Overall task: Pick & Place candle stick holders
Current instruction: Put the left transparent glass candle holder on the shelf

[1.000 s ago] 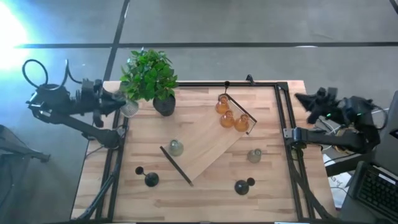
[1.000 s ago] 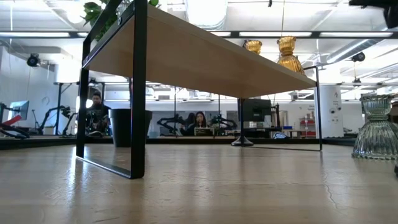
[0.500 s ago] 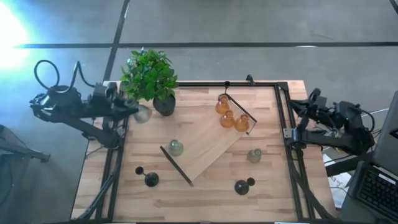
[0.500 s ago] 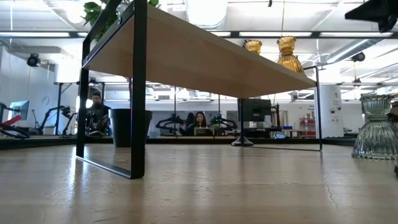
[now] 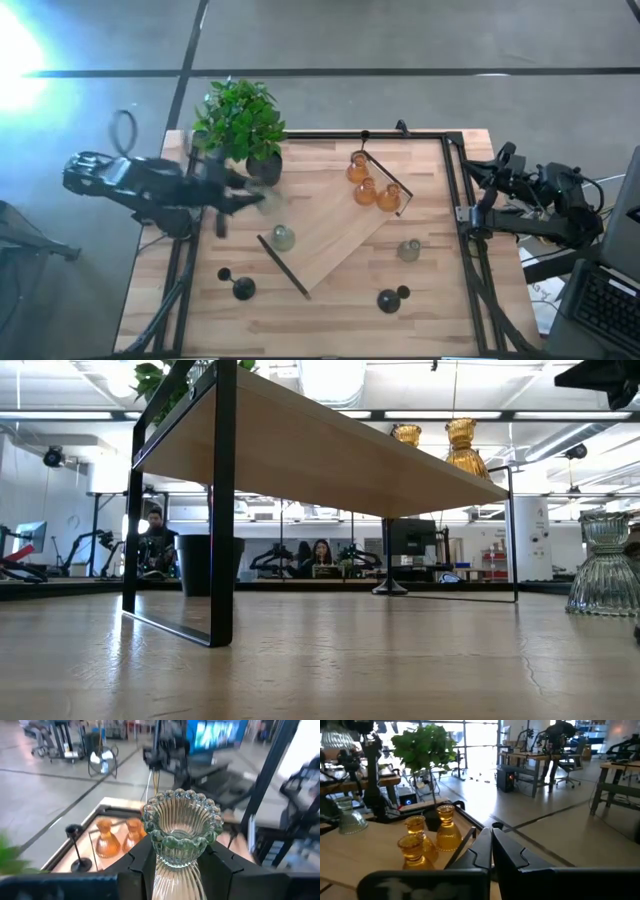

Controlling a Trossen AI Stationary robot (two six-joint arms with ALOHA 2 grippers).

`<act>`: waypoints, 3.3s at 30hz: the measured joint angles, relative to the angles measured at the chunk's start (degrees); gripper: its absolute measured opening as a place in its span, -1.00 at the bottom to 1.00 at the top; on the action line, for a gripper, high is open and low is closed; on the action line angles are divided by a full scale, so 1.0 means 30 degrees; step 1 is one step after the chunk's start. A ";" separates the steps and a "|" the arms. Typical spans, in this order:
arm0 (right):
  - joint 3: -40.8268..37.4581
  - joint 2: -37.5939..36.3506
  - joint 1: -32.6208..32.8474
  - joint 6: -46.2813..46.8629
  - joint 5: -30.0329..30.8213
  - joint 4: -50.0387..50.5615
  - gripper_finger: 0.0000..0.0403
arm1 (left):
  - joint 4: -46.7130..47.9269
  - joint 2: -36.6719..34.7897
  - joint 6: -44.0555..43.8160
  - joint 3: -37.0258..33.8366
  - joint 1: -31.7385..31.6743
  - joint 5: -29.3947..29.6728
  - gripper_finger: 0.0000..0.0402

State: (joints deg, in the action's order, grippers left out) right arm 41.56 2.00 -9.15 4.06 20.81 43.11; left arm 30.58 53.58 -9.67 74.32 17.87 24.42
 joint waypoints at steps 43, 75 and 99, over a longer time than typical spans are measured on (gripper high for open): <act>0.0007 -0.0015 0.0007 -0.0003 0.0060 -0.0007 -0.96 | -0.5804 0.7157 -0.0111 -0.0027 -0.0078 -0.3134 -0.41; 0.0007 -0.0009 0.0002 -0.0008 0.0060 0.0001 -0.96 | -0.3500 1.0743 -0.7040 0.2021 0.3510 0.8581 -0.41; 0.0007 -0.0015 0.0005 -0.0003 0.0067 0.0001 -0.96 | 0.0202 1.2942 -1.2463 0.1998 0.4122 1.0687 -0.41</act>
State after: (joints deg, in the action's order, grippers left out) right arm 41.58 1.96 -9.13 4.05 21.02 43.11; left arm 31.19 92.41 -47.05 80.31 30.23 56.48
